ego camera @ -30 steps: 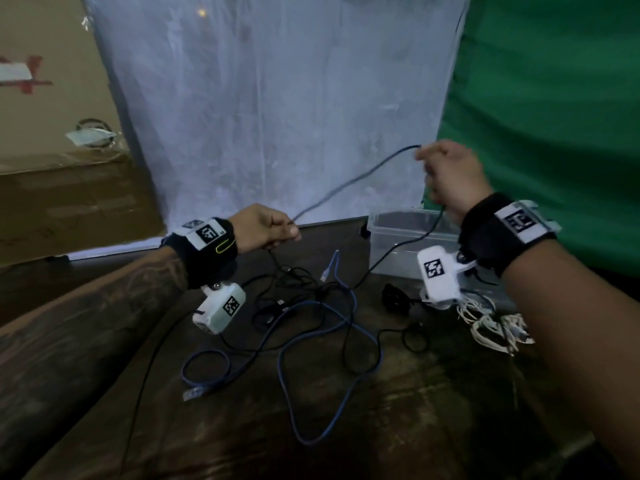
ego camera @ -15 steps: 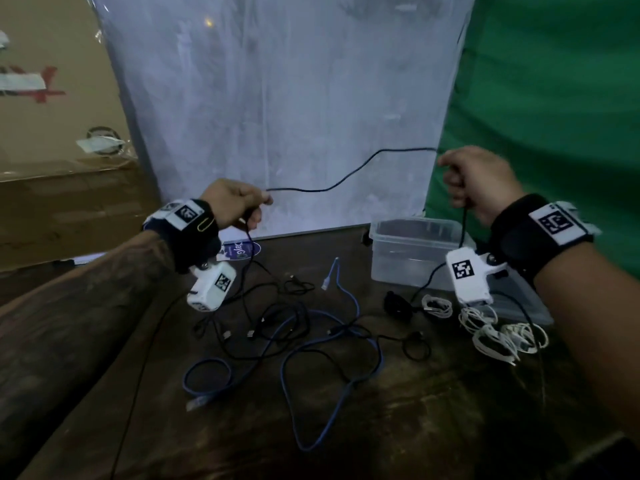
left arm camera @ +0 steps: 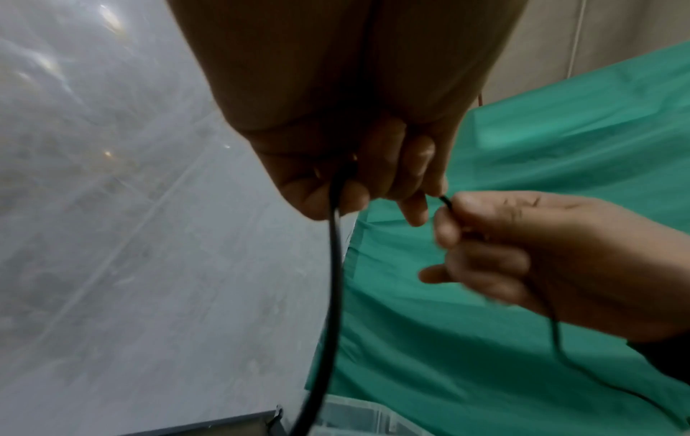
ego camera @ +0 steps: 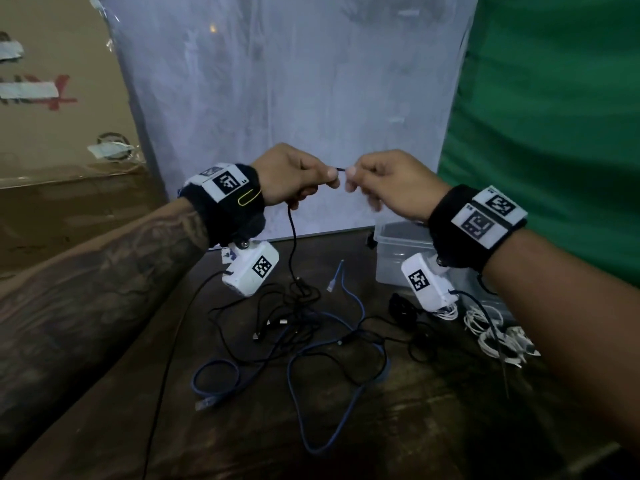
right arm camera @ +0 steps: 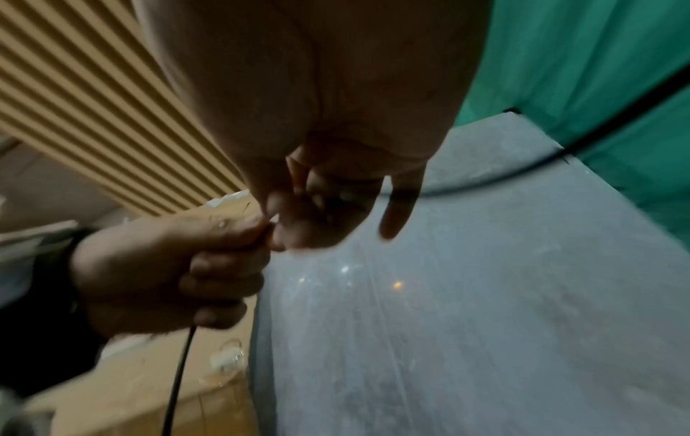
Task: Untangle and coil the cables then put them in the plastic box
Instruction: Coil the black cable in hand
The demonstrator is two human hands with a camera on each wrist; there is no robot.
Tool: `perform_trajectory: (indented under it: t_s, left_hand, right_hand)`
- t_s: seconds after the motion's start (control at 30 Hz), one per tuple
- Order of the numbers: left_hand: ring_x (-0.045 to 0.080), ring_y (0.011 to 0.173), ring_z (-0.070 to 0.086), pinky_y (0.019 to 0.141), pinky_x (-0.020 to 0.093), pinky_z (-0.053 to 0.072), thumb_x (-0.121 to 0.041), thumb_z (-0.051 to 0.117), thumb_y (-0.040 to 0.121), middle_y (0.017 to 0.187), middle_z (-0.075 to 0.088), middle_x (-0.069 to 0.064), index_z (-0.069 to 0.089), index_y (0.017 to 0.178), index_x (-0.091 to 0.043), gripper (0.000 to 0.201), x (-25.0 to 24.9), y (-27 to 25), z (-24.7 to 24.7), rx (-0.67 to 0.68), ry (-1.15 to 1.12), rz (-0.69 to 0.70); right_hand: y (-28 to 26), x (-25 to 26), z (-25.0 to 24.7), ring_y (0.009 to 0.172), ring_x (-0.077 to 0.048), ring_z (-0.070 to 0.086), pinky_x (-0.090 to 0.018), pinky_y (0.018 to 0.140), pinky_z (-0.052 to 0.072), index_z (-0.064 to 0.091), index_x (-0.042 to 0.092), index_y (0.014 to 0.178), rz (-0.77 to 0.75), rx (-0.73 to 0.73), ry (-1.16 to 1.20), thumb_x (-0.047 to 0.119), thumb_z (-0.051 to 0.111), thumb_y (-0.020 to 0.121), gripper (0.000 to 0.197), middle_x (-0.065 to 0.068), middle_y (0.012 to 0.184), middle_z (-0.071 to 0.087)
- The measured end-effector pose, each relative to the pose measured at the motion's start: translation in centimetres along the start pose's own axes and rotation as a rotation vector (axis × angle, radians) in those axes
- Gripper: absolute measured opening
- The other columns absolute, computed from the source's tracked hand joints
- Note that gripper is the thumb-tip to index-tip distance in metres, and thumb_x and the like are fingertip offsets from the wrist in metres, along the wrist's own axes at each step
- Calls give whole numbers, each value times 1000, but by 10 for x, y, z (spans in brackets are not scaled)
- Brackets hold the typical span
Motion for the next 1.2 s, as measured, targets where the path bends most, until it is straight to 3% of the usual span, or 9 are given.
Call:
perform_trajectory:
  t_s: [0.17, 0.33, 0.5, 0.63, 0.73, 0.8, 0.97, 1.07, 1.2]
  left_hand:
    - [14, 50, 31, 52, 22, 41, -30, 54, 96, 52, 34, -3, 69, 95, -4, 30, 44, -18, 12, 89, -166, -42]
    - [11, 46, 36, 48, 17, 36, -32, 56, 87, 53, 39, 0, 67, 91, 1, 35, 100, -41, 11, 68, -301, -143]
    - [14, 45, 46, 50, 20, 43, -30, 58, 89, 53, 48, 3, 67, 85, -4, 28, 141, -48, 7, 121, -113, -268]
    - [15, 41, 38, 41, 20, 38, -33, 58, 94, 53, 41, 5, 70, 77, -18, 25, 153, -44, -12, -67, 170, -352]
    - [16, 67, 57, 63, 22, 44, -34, 61, 92, 72, 65, 4, 72, 78, -23, 20, 130, -27, -12, -86, 385, -270]
    - [14, 82, 62, 76, 22, 44, -31, 63, 90, 85, 71, 3, 74, 82, -21, 17, 111, -15, 4, -23, 420, -204]
    - [-2, 58, 48, 58, 9, 38, -23, 62, 91, 70, 63, -3, 71, 84, -15, 15, 59, 3, 44, -47, 332, 6]
    - [-2, 43, 40, 48, 14, 33, -25, 59, 93, 55, 50, -10, 66, 76, -20, 20, 55, 3, 51, -26, 241, 0]
    - [6, 46, 37, 48, 19, 33, -35, 55, 95, 54, 45, -8, 64, 72, -20, 29, 75, -9, 51, 83, 131, -91]
  right_hand:
    - [4, -16, -52, 46, 12, 46, -11, 54, 31, 62, 22, 72, 67, -389, 146, 21, 48, 101, 32, 26, 47, 51]
    - [-3, -52, -88, 44, -2, 32, -20, 47, 27, 62, 23, 69, 172, -605, 275, 32, 49, 99, 34, 14, 50, 40]
    - [-13, -65, -98, 46, -4, 36, -23, 48, 30, 62, 24, 66, 256, -733, 270, 32, 50, 95, 32, 10, 57, 46]
    - [-12, -68, -87, 60, -14, 53, -27, 59, 40, 70, 22, 69, 276, -590, 137, 25, 56, 82, 19, -2, 70, 64]
    - [-9, -59, -64, 107, -25, 57, -33, 94, 44, 68, 22, 107, 202, -484, -234, 24, 62, 80, 28, -9, 118, 62]
    - [-7, -41, -42, 117, -26, 53, -35, 103, 42, 64, 20, 119, 48, -434, -280, 24, 60, 81, 38, -6, 126, 59]
    - [0, -22, 48, 85, -20, 64, -32, 79, 52, 59, 16, 121, 121, 133, -152, 36, 58, 97, 32, -4, 96, 68]
    - [1, -29, 52, 53, -9, 52, -27, 55, 42, 63, 17, 79, 151, 163, -148, 36, 55, 99, 29, 5, 59, 55]
    - [0, -45, 24, 58, 3, 59, -20, 65, 46, 72, 11, 76, 184, 99, -69, 29, 67, 92, 25, 13, 62, 66]
Point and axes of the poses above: each hand's wrist, its own y-axis towards the middle knuckle, its own z-axis out of the palm, x = y × z, the point moved 5 cm from there along y, towards the middle knuckle
